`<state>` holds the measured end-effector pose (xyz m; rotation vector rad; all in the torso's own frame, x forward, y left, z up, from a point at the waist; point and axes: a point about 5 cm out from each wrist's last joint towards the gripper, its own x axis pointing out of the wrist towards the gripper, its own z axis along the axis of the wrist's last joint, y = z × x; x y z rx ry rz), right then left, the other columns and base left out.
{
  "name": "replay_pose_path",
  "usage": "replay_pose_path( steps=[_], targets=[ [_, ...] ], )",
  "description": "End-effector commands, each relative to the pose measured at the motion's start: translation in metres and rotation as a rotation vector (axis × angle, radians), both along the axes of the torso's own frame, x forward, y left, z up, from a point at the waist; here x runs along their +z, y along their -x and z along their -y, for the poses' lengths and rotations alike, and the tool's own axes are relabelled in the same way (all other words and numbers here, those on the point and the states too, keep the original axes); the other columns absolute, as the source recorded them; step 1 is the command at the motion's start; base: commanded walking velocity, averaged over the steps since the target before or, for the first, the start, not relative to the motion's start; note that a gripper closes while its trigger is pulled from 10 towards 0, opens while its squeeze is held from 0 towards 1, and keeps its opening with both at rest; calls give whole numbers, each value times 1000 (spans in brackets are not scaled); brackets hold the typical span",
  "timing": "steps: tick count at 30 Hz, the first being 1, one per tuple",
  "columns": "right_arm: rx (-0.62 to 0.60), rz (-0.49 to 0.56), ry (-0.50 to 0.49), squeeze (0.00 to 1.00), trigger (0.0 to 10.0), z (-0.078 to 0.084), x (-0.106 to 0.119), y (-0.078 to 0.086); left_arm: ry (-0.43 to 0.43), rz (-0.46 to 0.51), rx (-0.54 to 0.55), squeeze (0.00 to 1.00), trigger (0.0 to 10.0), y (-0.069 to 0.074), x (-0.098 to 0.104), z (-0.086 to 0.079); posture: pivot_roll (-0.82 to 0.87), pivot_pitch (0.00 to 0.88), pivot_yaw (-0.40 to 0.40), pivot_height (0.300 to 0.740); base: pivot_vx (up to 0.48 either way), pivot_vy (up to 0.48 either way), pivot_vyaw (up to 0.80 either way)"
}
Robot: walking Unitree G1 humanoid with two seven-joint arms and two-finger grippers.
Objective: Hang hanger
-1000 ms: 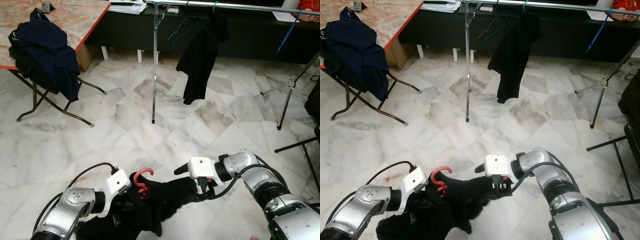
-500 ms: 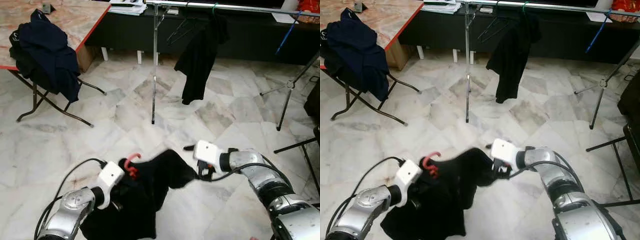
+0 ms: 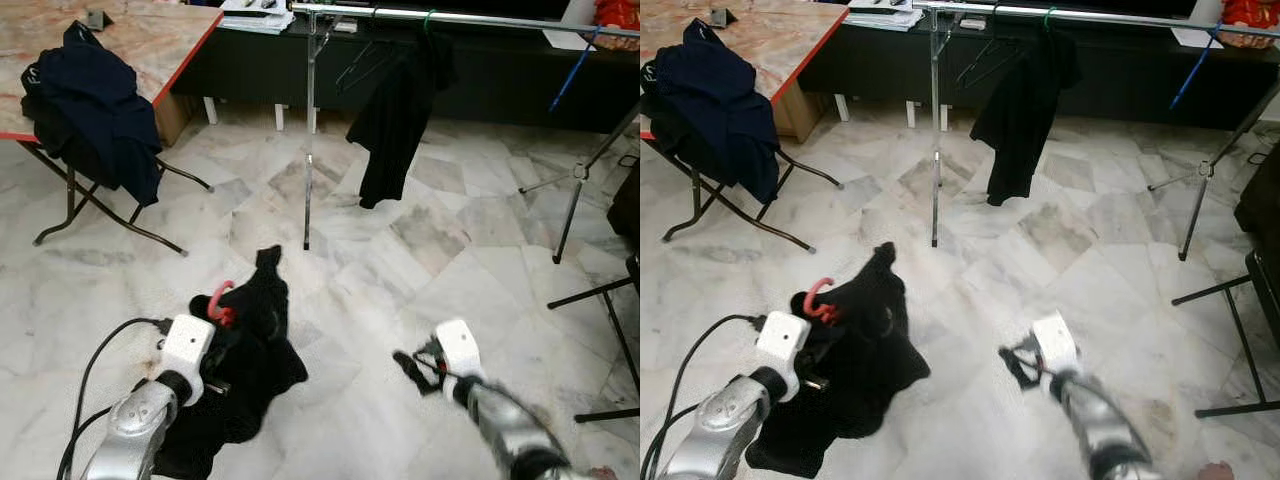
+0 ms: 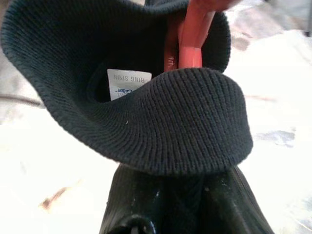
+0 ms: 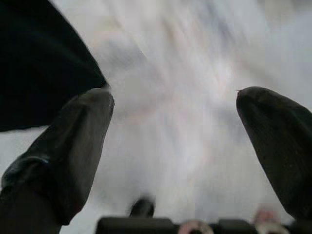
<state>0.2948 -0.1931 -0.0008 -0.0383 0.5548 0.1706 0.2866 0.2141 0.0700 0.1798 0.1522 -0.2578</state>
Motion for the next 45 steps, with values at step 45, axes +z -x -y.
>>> replay_pose_path(
  steps=[45],
  targets=[
    [-455, -402, -62, 0, 10000, -2, -80, 105, 93, -41, 44, 0, 10000, 41, -10, 13, 10, 158, -19, 740, 204, 0, -211]
  ],
)
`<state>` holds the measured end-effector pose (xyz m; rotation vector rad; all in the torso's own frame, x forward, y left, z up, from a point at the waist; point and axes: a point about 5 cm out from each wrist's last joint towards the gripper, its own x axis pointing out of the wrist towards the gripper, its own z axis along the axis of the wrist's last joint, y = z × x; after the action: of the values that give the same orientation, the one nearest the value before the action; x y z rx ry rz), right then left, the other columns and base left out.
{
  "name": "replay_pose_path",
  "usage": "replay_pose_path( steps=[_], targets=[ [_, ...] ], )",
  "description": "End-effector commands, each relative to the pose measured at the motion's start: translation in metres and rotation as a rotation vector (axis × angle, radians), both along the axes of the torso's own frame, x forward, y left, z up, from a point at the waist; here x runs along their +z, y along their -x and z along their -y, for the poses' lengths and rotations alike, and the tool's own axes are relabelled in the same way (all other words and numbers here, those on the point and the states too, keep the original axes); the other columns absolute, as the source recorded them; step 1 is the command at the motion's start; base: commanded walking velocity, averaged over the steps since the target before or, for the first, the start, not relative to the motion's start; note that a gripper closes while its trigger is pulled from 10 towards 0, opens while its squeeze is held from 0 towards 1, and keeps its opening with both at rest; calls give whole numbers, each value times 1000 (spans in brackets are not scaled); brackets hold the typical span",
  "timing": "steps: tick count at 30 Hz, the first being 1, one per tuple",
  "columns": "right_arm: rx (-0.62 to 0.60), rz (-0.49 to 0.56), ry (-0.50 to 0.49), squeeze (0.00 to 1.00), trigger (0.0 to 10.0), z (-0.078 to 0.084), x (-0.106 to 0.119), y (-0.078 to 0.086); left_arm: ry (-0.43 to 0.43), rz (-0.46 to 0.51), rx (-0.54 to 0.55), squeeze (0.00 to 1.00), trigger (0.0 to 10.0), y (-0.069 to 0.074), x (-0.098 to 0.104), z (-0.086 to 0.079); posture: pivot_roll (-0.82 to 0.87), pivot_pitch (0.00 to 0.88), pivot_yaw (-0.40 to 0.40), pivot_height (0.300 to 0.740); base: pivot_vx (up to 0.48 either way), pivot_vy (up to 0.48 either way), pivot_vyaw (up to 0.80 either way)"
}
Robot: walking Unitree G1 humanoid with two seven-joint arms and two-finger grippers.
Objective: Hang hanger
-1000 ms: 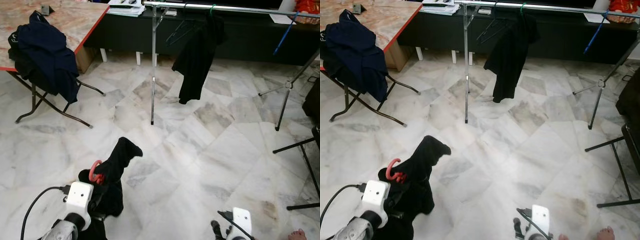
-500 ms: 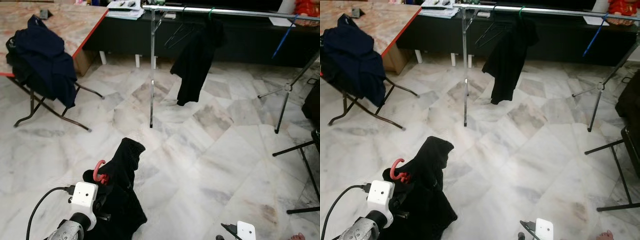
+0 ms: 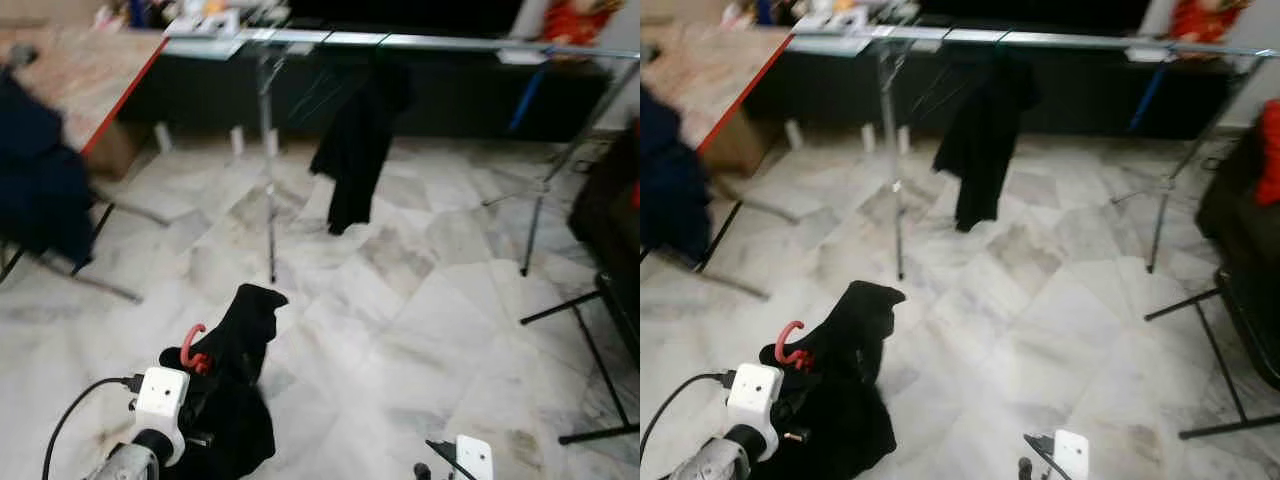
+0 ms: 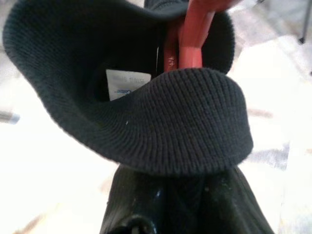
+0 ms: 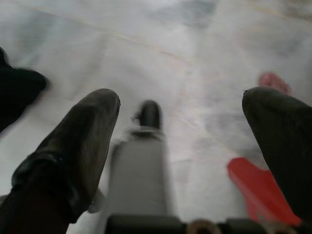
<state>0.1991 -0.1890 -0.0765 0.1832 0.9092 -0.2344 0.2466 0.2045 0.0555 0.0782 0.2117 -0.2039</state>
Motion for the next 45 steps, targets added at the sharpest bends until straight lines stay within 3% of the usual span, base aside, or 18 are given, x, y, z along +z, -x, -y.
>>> replay_pose_path(
  steps=[1, 14, 24, 29, 35, 45],
  targets=[
    [-18, -37, 1, 0, 10000, 2, -5, 10, 5, 27, -22, 0, 10000, 0, 4, 4, 10, 158, -19, 740, 326, 0, 0],
    [-47, -25, -14, 0, 10000, 2, -5, 11, 16, 34, -53, 0, 10000, -7, 7, 14, 9, 121, -10, 740, 333, 0, 0],
    [-55, -31, -15, 0, 10000, 3, -6, 12, 19, 35, -61, 0, 10000, -8, 7, 16, 10, 108, -9, 740, 337, 0, -800],
    [-47, -25, -10, 0, 10000, 3, -5, 10, 12, 37, -52, 0, 10000, -12, 7, 15, 8, 120, -12, 740, 346, 0, 0],
    [-41, -10, -16, 0, 10000, 1, -3, 7, 7, 41, 85, 0, 10000, -17, 7, -2, 1, 136, -15, 740, 349, 0, 0],
    [-39, -3, -13, 0, 10000, 0, -2, 4, 0, 36, 67, 0, 10000, -16, 8, -7, 2, 145, -17, 740, 349, 0, 0]
  ],
)
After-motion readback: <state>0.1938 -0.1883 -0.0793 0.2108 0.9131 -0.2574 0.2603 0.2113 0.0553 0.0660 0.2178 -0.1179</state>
